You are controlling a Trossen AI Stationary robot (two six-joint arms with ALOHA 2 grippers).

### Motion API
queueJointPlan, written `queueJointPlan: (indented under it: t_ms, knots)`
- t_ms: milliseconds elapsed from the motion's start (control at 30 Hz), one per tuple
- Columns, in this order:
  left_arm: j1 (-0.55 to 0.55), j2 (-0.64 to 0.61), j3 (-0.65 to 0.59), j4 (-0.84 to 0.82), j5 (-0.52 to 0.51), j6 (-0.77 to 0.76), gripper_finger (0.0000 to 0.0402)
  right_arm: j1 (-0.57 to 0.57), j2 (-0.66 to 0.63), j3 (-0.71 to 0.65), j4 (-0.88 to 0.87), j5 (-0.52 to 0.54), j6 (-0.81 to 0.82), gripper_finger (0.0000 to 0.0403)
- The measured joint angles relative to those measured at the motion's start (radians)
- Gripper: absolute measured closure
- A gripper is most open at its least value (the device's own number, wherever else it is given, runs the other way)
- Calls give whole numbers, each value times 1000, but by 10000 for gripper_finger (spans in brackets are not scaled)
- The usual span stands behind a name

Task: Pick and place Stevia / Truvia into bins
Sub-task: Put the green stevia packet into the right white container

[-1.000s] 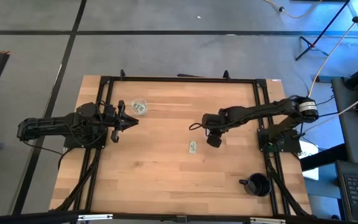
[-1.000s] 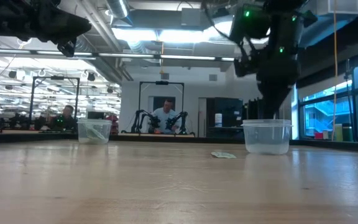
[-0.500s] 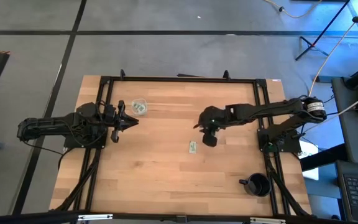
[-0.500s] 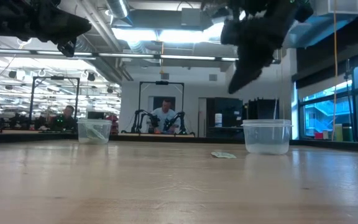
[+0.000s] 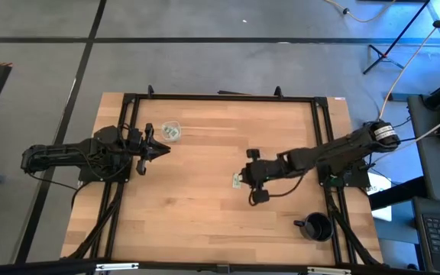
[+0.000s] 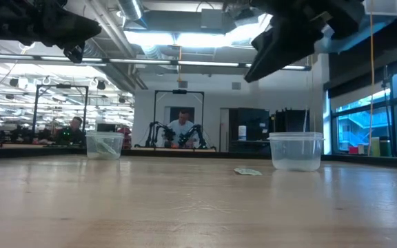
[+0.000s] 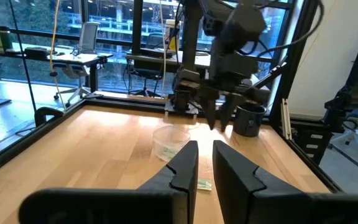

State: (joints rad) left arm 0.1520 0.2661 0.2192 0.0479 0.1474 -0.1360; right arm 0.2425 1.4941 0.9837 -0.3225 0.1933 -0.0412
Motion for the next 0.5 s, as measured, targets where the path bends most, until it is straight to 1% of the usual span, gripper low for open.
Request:
queueJointPlan:
  t_ms: [200,500]
  knots:
    - [0,0,0,1,0,0,359,25,91,1,54,-1,41,297]
    - [0,0,0,0,0,0,359,25,248,0,73,0,5,297]
